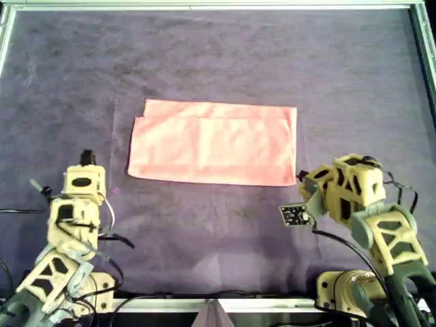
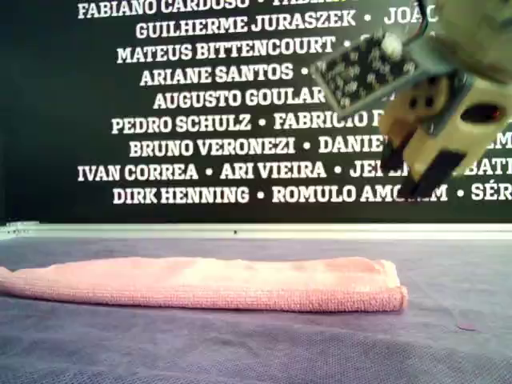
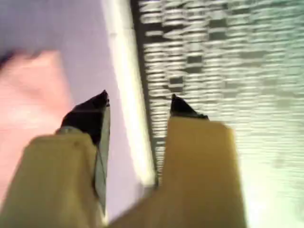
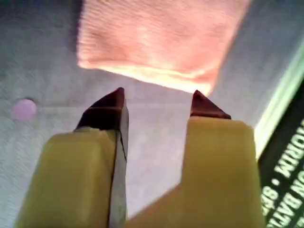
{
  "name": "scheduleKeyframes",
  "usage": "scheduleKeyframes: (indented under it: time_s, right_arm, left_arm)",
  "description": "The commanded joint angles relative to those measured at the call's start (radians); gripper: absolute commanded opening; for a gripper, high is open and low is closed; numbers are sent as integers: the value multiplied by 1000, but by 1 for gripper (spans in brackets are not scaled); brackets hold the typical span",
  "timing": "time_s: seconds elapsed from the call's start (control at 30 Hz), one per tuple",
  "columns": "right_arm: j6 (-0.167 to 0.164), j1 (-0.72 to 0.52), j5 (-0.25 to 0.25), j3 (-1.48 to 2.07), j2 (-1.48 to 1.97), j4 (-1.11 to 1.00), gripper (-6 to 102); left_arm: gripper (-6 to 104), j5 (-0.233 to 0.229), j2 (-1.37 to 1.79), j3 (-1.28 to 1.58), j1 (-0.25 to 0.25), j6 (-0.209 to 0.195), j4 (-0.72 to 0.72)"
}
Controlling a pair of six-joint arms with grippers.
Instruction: Fold a cloth
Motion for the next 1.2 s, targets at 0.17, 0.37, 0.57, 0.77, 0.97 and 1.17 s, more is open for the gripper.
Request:
scheduleKeyframes:
  time_s: [0.17, 0.37, 0.57, 0.77, 0.97, 1.17]
  right_arm:
    - [0, -344, -6, -9, 60, -58, 55]
    - [0, -437, -21, -6, 57, -161, 55]
    - [0, -434, -21, 60, 61, -201, 55]
    - [0, -434, -21, 89, 46, -206, 55]
    - [0, -434, -21, 178, 75, -255, 55]
    - [3, -434, -21, 152, 77, -313, 55]
  left_arm:
    - [46, -37, 117, -17, -5, 3, 0]
    - [46, -37, 118, -17, 28, 5, 0]
    - [45, -35, 118, -17, 184, 17, 0]
    - [45, -20, 115, -17, 176, 101, 0]
    - [45, -18, 126, -17, 193, 95, 2]
    - [45, -18, 126, -17, 241, 91, 35]
